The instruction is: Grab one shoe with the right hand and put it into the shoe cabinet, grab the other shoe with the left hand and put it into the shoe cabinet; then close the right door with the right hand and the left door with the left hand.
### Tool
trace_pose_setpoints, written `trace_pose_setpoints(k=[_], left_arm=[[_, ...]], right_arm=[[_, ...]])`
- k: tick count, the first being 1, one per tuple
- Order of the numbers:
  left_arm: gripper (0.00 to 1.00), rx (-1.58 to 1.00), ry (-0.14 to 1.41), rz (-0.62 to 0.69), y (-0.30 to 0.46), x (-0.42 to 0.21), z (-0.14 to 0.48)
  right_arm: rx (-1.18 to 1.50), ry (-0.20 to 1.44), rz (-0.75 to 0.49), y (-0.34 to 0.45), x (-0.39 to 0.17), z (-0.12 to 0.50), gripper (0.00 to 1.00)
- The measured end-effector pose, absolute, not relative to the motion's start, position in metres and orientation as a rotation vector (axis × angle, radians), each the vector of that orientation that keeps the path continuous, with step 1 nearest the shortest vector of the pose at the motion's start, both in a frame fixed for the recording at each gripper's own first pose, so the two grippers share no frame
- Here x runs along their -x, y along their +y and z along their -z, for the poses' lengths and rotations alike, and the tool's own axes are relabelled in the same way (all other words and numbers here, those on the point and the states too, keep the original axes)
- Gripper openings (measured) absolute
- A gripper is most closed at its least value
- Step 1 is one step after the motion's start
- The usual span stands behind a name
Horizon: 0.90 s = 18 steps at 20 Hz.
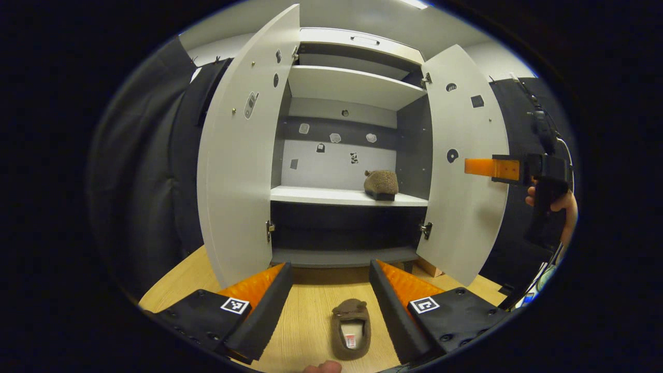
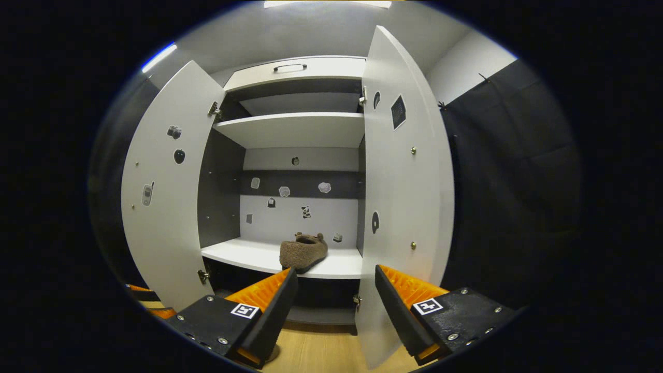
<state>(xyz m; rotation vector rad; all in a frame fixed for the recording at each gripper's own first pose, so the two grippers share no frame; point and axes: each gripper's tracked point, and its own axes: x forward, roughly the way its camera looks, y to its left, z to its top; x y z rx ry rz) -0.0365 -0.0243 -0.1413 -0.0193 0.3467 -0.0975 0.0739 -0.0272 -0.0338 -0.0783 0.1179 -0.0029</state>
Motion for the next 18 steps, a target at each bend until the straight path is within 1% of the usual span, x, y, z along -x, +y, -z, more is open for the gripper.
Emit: trace_pose_setpoints(k=[5, 9, 11, 12, 13, 15, 18], left_arm=[[0.97, 0.027, 0.498, 0.145, -0.026, 0.031, 0.190], [0.97, -0.019, 0.714, 0.235, -0.032, 0.044, 0.279], [0.98, -0.032, 0.817, 0.240, -0.028, 0.052, 0.320], [1.00, -0.055, 0.857, 0.237, -0.027, 0.056, 0.333], [0.98, -0.077, 0.885, 0.242, -0.025, 0.054, 0.352], [0.98, -0.100, 0.940, 0.229, -0.019, 0.047, 0.382], [0.98, -0.060, 0.945, 0.221, -0.028, 0.033, 0.401]], right_arm=[[0.044, 0.111, -0.010, -0.026, -0.047, 0.043, 0.92], [0.022, 0.144, -0.034, -0.022, -0.033, 0.051, 0.92], [0.022, 0.162, -0.040, -0.023, -0.025, 0.055, 0.92], [0.022, 0.166, -0.042, -0.024, -0.022, 0.055, 0.92], [0.028, 0.174, -0.041, -0.025, -0.019, 0.057, 0.92], [0.042, 0.180, -0.036, -0.031, -0.015, 0.057, 0.92], [0.045, 0.180, -0.018, -0.041, -0.013, 0.052, 0.92]])
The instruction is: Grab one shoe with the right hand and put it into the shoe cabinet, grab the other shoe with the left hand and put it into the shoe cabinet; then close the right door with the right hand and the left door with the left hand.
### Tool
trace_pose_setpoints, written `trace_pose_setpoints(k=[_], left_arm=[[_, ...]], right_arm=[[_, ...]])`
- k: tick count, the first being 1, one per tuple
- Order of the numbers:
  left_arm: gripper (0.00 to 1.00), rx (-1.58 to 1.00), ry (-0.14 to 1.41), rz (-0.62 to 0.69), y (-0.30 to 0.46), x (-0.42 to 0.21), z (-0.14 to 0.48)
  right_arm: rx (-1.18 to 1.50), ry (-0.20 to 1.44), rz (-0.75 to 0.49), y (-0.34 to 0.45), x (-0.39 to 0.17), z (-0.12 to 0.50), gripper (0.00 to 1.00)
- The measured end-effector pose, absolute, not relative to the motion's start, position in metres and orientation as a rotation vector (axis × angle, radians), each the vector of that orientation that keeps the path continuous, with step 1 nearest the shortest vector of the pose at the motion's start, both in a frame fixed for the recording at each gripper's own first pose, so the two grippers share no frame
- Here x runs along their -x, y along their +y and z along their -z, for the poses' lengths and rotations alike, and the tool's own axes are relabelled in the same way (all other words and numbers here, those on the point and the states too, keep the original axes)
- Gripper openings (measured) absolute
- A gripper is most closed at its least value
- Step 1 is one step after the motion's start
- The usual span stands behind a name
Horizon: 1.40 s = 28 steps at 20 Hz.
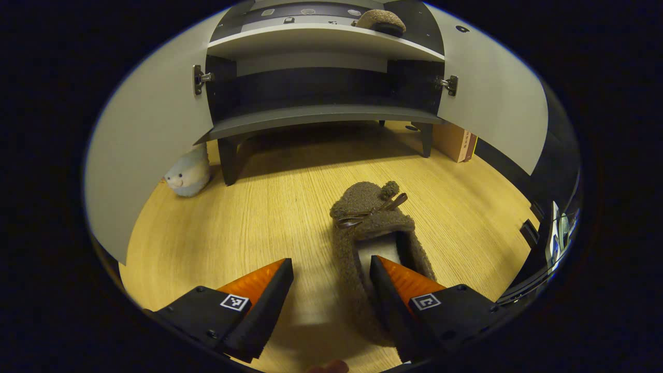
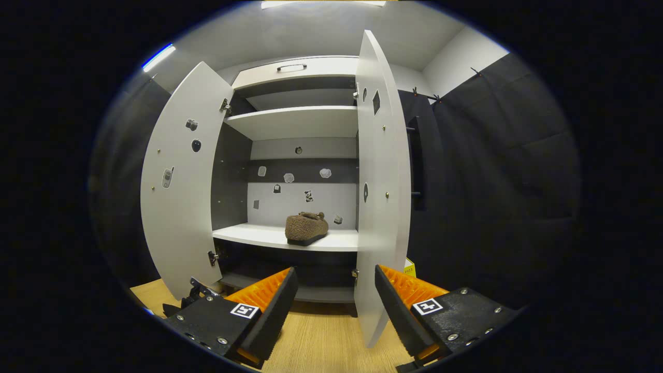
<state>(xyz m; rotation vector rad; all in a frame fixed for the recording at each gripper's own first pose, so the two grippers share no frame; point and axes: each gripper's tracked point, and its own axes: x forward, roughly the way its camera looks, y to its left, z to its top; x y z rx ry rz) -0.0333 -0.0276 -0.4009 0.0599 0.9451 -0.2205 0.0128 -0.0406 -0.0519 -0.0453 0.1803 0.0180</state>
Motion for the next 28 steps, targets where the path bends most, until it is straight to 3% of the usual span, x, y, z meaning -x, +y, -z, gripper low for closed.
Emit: trace_pose_setpoints(k=[3, 7, 9, 11, 13, 14, 17, 21, 28], left_arm=[[1.00, -0.038, 0.933, 0.212, -0.033, 0.008, 0.415], [0.94, 0.012, 0.924, 0.248, -0.043, -0.009, 0.429], [0.75, 0.072, 0.913, 0.238, -0.050, -0.008, 0.426], [0.38, 0.035, 0.893, 0.199, -0.045, -0.010, 0.427], [0.20, 0.017, 0.875, 0.176, -0.041, -0.008, 0.419], [0.16, 0.030, 0.862, 0.171, -0.039, -0.006, 0.412], [0.16, 0.049, 0.814, 0.141, -0.029, 0.018, 0.373], [0.16, 0.085, 0.764, 0.154, -0.030, 0.044, 0.275], [0.16, 0.120, 0.430, 0.157, -0.047, -0.050, 0.069]], right_arm=[[0.039, 0.173, 0.000, -0.050, -0.014, 0.047, 0.92], [0.047, 0.169, 0.030, -0.062, -0.013, 0.045, 0.92], [0.053, 0.166, 0.036, -0.065, -0.013, 0.046, 0.92], [0.063, 0.170, 0.041, -0.066, -0.013, 0.048, 0.92], [0.056, 0.179, 0.034, -0.063, -0.014, 0.052, 0.92], [0.053, 0.184, 0.030, -0.061, -0.017, 0.054, 0.92], [0.056, 0.193, 0.014, -0.054, -0.020, 0.058, 0.92], [0.052, 0.189, -0.009, -0.043, -0.023, 0.059, 0.92], [0.057, 0.153, -0.026, -0.029, -0.023, 0.055, 0.92]])
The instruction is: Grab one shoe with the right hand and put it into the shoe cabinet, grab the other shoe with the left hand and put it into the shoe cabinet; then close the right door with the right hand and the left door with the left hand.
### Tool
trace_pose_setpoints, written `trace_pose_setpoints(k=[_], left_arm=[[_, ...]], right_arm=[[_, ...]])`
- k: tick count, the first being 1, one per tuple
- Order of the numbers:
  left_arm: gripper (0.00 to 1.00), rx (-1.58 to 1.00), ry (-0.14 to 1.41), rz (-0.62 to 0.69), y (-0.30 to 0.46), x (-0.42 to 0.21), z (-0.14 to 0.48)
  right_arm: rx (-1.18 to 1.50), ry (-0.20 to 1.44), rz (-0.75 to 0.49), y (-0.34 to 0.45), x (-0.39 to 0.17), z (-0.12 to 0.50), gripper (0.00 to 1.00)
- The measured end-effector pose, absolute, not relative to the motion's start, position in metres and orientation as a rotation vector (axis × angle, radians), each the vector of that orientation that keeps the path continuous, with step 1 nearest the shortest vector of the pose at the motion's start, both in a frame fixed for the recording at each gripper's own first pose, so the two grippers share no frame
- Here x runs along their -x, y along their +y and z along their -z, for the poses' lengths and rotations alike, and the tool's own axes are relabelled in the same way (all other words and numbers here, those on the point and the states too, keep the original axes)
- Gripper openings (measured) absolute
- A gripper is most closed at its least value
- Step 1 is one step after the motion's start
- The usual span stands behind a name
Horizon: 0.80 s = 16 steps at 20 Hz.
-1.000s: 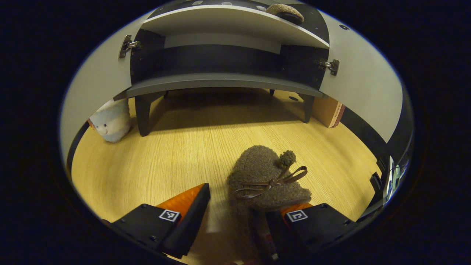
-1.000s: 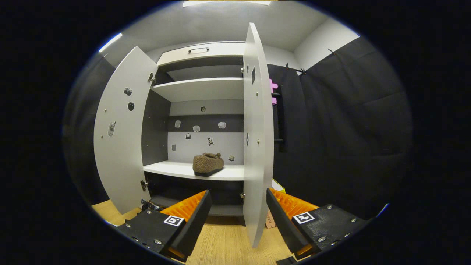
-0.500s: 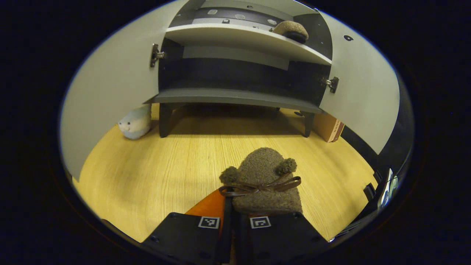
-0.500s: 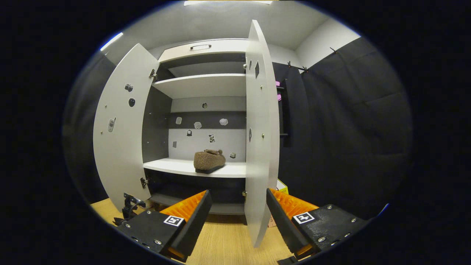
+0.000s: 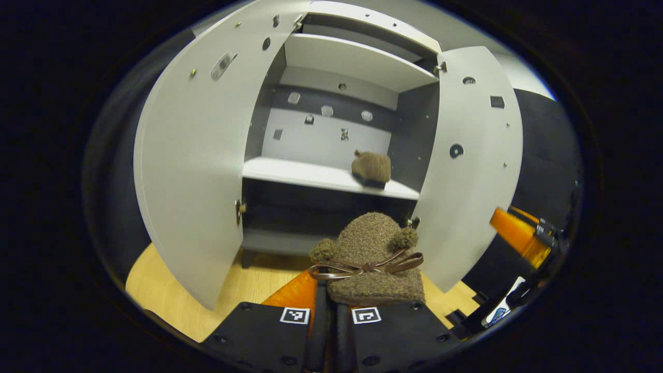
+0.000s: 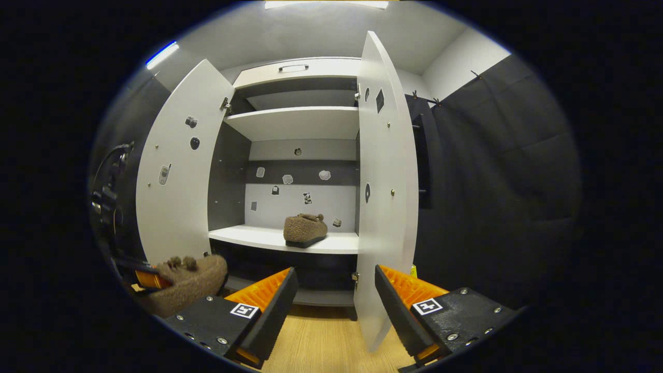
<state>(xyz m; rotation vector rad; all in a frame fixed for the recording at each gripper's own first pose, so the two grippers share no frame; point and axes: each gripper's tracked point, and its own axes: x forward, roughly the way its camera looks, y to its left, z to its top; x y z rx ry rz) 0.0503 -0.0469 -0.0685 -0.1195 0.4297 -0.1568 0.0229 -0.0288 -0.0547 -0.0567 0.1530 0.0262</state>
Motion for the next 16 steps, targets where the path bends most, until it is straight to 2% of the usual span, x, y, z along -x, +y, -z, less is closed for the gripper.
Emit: trace_pose_setpoints(k=[2, 6, 12, 16], left_arm=[[0.16, 0.076, 0.398, 0.155, -0.048, -0.097, 0.026], [0.16, 0.022, 0.344, 0.119, -0.046, -0.191, -0.010], [0.16, 0.058, 0.452, 0.048, -0.032, -0.329, 0.025], [0.16, 0.068, 0.543, -0.006, -0.023, -0.397, 0.064]], right_arm=[[0.067, 0.148, -0.023, -0.032, -0.019, 0.054, 0.92], [0.056, 0.155, -0.004, -0.039, -0.011, 0.052, 0.92], [0.069, 0.169, 0.067, -0.066, 0.000, 0.051, 0.92], [0.065, 0.170, 0.121, -0.086, 0.004, 0.048, 0.92]])
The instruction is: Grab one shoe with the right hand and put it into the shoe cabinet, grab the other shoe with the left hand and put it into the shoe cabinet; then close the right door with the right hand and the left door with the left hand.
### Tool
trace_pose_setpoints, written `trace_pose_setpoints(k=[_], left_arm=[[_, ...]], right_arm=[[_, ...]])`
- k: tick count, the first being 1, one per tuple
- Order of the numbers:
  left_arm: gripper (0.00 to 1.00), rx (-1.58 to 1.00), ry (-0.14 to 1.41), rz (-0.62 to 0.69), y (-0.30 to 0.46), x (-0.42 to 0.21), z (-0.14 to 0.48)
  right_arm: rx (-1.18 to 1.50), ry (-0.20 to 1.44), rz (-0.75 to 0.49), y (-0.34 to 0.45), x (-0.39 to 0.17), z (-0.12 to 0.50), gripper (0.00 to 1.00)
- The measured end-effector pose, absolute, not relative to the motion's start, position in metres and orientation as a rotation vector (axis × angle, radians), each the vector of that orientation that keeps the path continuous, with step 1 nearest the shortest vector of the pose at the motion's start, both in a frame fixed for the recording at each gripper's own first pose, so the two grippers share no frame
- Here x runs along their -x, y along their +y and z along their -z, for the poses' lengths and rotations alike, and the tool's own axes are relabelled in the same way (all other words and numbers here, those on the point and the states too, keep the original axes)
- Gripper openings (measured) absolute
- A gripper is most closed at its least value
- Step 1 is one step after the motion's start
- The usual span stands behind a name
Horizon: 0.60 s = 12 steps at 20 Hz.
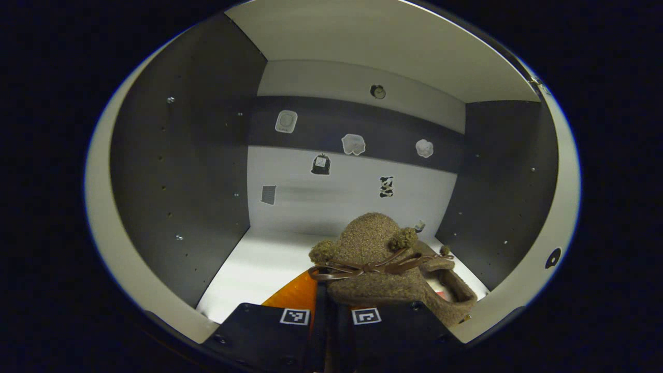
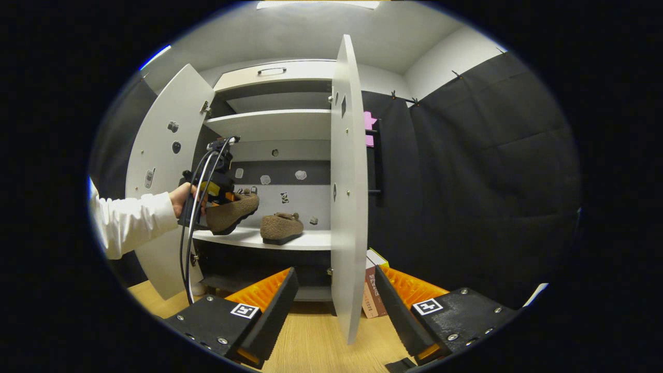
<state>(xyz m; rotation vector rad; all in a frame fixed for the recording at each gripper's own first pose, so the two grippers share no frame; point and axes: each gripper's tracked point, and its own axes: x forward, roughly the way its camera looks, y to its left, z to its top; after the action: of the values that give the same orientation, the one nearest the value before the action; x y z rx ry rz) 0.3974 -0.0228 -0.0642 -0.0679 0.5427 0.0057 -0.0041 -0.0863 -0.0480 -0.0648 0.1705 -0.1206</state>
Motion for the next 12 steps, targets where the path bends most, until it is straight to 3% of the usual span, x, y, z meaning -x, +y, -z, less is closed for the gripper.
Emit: trace_pose_setpoints(k=[8, 10, 12], left_arm=[[0.17, -0.021, 0.728, -0.056, -0.015, -0.430, 0.135], [0.22, -0.016, 0.756, -0.063, -0.012, -0.428, 0.147], [0.34, 0.020, 0.734, -0.083, -0.006, -0.430, 0.146]], right_arm=[[0.077, 0.192, 0.169, -0.102, 0.006, 0.053, 0.92], [0.081, 0.201, 0.169, -0.102, 0.005, 0.056, 0.92], [0.084, 0.200, 0.169, -0.102, 0.005, 0.056, 0.93]])
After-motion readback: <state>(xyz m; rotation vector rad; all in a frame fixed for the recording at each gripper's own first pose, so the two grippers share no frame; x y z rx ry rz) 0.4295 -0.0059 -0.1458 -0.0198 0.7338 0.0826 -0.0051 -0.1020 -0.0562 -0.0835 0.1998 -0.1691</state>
